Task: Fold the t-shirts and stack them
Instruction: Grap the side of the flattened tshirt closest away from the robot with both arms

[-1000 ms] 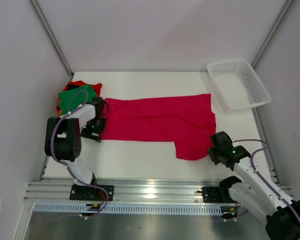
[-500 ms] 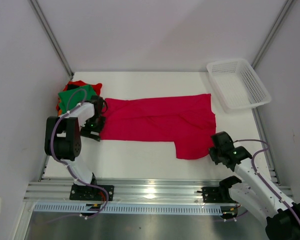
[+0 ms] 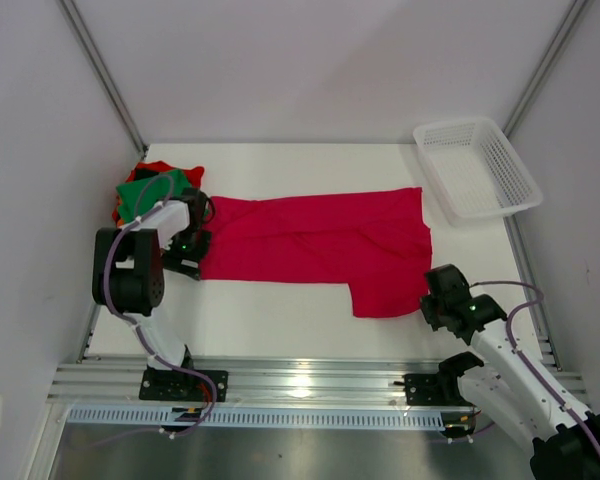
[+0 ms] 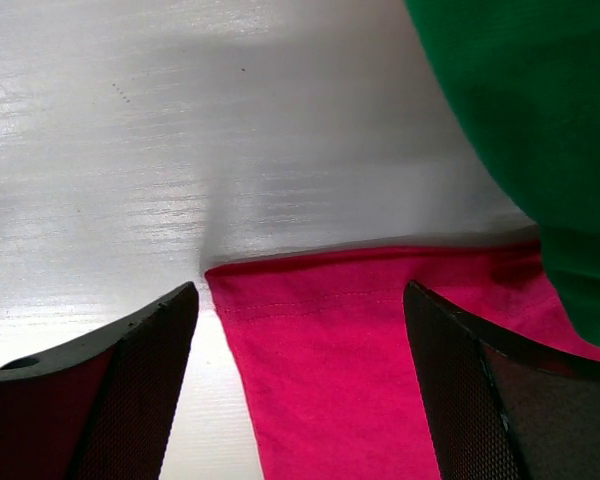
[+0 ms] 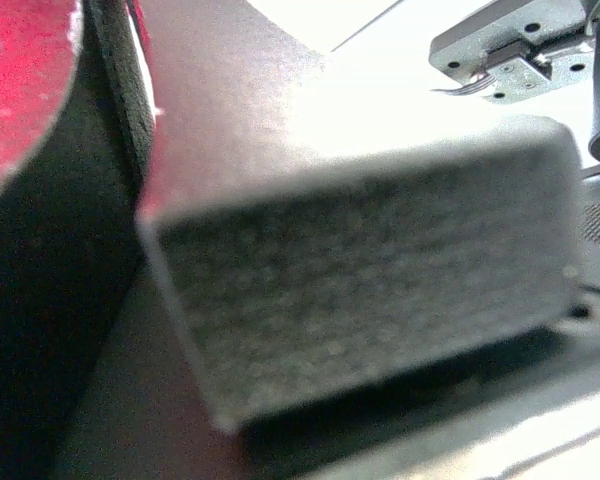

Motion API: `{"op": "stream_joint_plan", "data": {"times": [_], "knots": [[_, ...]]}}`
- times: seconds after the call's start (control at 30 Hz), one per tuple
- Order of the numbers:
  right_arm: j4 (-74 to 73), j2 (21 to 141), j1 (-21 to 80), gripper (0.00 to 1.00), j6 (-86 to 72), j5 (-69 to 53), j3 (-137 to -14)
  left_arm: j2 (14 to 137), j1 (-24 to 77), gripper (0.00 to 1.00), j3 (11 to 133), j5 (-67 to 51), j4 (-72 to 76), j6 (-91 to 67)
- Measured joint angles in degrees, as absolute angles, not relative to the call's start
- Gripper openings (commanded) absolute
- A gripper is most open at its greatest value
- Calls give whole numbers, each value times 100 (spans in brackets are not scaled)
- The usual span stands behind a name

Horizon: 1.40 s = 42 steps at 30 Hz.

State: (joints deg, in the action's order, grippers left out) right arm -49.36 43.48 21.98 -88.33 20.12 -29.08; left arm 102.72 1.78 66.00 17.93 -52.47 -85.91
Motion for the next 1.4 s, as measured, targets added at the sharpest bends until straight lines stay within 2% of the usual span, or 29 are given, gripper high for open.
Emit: {"op": "stream_joint_plan", "data": {"times": [0.4,1.4], "knots": [[-4945,4285,2193,0,-8980,2010,-2908,10654,102,86,7150,1559,-5564,-8385],[-4777,4165,2189,0,-9037,1903,-2858,10350,-217,90,6639,915,-5433,-8243]]}}
